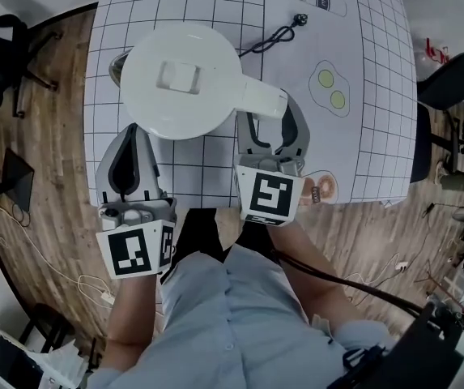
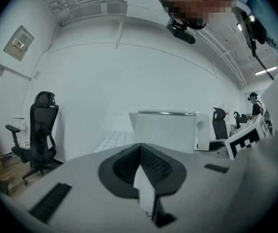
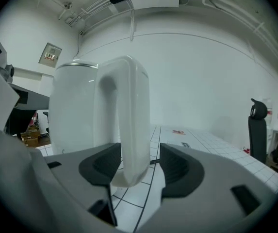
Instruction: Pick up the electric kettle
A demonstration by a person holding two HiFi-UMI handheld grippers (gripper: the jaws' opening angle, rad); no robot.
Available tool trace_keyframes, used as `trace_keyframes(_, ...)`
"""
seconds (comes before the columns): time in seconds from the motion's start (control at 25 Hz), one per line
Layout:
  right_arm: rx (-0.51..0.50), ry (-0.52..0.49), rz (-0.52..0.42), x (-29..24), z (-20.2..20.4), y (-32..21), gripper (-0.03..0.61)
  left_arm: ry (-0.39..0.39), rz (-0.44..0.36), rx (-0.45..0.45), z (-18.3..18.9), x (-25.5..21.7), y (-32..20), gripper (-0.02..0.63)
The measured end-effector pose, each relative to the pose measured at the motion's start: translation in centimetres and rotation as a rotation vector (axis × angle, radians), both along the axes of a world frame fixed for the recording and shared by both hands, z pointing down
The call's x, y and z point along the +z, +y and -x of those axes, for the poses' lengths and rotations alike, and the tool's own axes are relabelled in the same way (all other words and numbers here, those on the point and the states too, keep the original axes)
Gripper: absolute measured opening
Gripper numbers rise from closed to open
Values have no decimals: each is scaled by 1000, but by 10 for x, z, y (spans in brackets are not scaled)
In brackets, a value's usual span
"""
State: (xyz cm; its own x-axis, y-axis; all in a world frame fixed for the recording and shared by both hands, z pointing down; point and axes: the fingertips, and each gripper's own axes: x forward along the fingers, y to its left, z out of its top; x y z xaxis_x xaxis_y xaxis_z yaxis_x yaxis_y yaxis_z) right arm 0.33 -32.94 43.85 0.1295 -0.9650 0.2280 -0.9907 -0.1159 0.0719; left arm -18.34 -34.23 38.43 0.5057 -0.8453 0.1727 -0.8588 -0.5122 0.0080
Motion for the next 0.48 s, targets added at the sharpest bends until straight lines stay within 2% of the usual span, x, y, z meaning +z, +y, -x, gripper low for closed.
trace_keyframes(0.24,45,36,29,3,-14,-20,232,1,8,6,2,5,-15,-2)
trace_keyframes(0.48,60,43,31,4,-12,-24,156,9,17,-1,6,6,-20,-2)
